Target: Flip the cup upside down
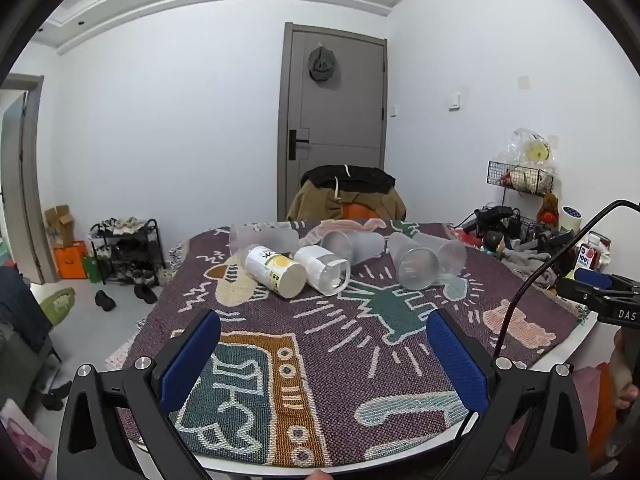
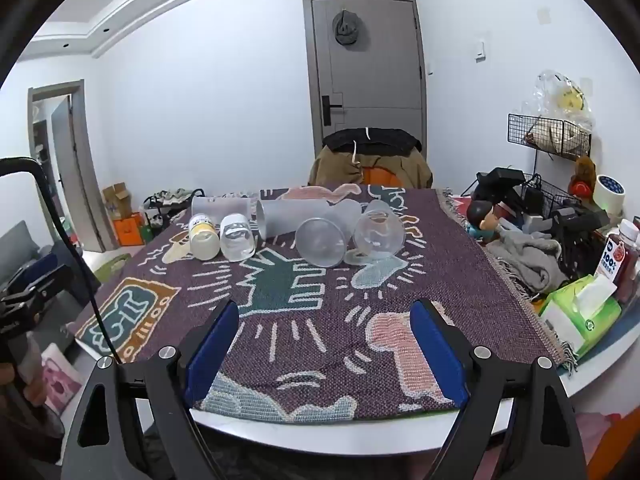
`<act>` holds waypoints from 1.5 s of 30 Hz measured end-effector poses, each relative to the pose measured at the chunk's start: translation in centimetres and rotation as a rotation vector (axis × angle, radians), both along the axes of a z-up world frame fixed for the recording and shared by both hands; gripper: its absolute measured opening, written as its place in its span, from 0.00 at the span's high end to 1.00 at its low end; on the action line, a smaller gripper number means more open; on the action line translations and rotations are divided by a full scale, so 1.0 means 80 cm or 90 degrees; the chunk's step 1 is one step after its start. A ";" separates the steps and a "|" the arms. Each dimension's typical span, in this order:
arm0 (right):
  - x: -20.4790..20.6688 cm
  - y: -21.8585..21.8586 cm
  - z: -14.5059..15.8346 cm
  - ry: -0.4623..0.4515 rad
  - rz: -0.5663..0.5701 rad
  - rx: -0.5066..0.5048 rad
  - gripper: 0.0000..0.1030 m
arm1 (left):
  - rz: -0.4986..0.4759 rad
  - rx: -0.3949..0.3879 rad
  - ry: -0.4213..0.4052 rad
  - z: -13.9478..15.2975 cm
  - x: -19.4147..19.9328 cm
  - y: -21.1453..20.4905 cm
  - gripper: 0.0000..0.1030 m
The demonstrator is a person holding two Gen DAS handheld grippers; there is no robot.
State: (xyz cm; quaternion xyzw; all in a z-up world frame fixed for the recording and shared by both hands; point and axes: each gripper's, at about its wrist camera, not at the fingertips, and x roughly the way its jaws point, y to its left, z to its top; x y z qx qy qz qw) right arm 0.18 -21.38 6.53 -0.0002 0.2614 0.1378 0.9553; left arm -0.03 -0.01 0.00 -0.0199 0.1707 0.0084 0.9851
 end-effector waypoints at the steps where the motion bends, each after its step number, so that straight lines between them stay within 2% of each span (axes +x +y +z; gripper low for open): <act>1: 0.000 0.000 0.000 -0.001 0.000 -0.005 0.15 | -0.004 0.002 0.006 0.000 0.001 0.000 0.00; 16: 0.000 0.004 -0.002 -0.002 0.000 -0.002 0.15 | -0.013 -0.028 0.001 -0.001 0.001 0.008 0.00; 45: 0.002 0.004 -0.003 0.002 -0.006 -0.004 0.15 | -0.011 -0.029 -0.009 0.006 -0.005 0.008 0.00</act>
